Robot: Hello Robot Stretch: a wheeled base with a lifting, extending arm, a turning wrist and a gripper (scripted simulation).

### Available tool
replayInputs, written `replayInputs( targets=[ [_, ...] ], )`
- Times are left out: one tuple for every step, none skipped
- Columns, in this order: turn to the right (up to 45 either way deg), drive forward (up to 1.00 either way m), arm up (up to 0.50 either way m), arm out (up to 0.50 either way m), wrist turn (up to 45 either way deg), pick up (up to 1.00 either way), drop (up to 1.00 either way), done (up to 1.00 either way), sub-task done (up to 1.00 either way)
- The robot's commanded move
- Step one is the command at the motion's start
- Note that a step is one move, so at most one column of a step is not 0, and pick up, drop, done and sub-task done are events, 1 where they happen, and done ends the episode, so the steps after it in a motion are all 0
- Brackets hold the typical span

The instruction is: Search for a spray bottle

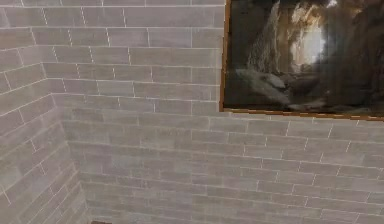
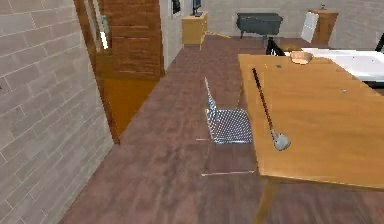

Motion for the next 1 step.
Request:
replayInputs(
  targets=[
    [39.0, 0.00, 0.00, 0.00, 0.0, 0.00, 0.00, 0.00, 0.00]
  ],
)
